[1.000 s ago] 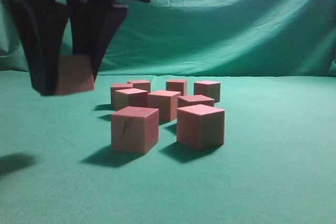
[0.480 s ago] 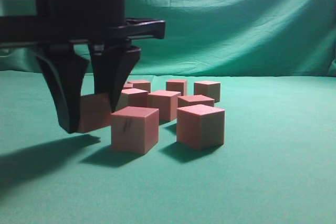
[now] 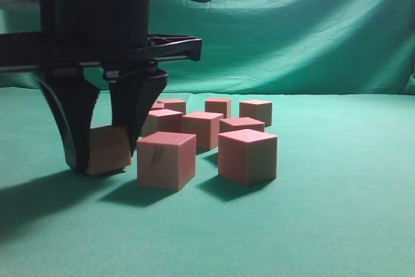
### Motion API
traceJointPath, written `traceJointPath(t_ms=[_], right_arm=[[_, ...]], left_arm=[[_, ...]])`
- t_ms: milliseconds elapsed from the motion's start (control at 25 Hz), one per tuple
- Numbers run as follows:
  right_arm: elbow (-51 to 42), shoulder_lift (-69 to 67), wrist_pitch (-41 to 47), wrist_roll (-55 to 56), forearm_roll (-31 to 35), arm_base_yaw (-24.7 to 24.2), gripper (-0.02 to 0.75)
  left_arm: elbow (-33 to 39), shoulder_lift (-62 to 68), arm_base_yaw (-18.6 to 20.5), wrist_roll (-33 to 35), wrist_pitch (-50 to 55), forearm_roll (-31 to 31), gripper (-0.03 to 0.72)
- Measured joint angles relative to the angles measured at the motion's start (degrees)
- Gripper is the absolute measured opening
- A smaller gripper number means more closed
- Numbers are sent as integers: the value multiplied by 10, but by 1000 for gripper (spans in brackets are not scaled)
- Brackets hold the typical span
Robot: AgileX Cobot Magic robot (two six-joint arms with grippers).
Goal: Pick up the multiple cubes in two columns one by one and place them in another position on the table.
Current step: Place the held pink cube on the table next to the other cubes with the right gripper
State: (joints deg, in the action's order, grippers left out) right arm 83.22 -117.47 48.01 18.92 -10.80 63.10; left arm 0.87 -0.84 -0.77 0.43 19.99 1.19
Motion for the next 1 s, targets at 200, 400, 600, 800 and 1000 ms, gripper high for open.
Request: traceJointPath(t_ms=[200,400,600,800,1000], right_arm=[[0,0,-1,0,0,-1,262],[0,0,1,1,0,-1,421],[0,1,1,-17,0,-1,657],[40,37,30,-34,-21,-1,646],[151,93,101,-41,-58,-1,388]], left_arm=[[0,0,0,0,0,0,0],[0,0,0,0,0,0,0],[0,0,0,0,0,0,0],[0,0,0,0,0,0,0],[0,0,0,0,0,0,0]])
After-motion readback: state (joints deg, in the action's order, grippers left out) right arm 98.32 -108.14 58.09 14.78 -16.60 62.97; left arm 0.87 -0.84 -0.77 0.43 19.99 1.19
